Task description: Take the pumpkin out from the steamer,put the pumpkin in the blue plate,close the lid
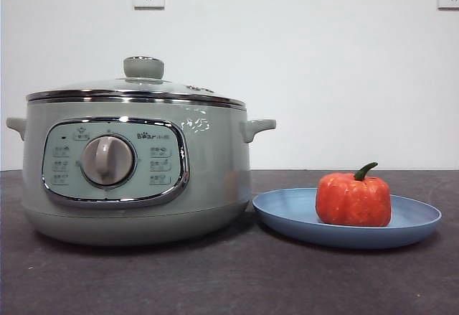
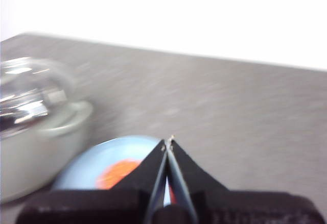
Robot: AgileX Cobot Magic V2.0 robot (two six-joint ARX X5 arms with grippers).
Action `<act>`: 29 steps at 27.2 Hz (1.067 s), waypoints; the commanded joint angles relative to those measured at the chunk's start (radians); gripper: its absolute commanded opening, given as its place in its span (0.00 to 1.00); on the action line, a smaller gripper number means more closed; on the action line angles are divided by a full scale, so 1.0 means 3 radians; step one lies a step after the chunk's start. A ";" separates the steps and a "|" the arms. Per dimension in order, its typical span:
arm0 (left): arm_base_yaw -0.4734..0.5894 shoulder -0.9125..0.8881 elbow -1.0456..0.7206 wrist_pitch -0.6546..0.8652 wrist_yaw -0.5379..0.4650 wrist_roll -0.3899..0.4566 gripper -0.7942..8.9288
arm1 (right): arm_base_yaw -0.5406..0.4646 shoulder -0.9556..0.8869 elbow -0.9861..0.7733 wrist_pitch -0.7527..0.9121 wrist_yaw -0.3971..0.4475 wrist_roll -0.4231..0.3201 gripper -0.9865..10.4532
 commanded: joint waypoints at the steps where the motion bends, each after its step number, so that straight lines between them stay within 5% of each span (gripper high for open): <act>1: 0.0011 -0.0004 -0.0055 0.0014 0.0017 0.0004 0.08 | -0.0235 -0.0362 -0.0591 0.0380 -0.0008 -0.0045 0.09; 12: 0.0011 -0.0004 -0.0055 0.0014 0.0017 0.0005 0.08 | -0.0632 -0.0821 -0.1539 0.0760 -0.0006 0.0221 0.09; 22: 0.0011 -0.0004 -0.0055 0.0014 0.0017 0.0005 0.08 | -0.0636 -0.0936 -0.1691 0.0793 -0.0006 0.0245 0.09; 25: 0.0011 -0.0004 -0.0055 0.0014 0.0017 0.0004 0.08 | -0.0632 -0.0932 -0.1690 0.0795 -0.0004 0.0515 0.09; 29: 0.0011 -0.0004 -0.0055 0.0014 0.0018 0.0005 0.08 | -0.0632 -0.0923 -0.1690 0.0796 0.0022 0.0538 0.09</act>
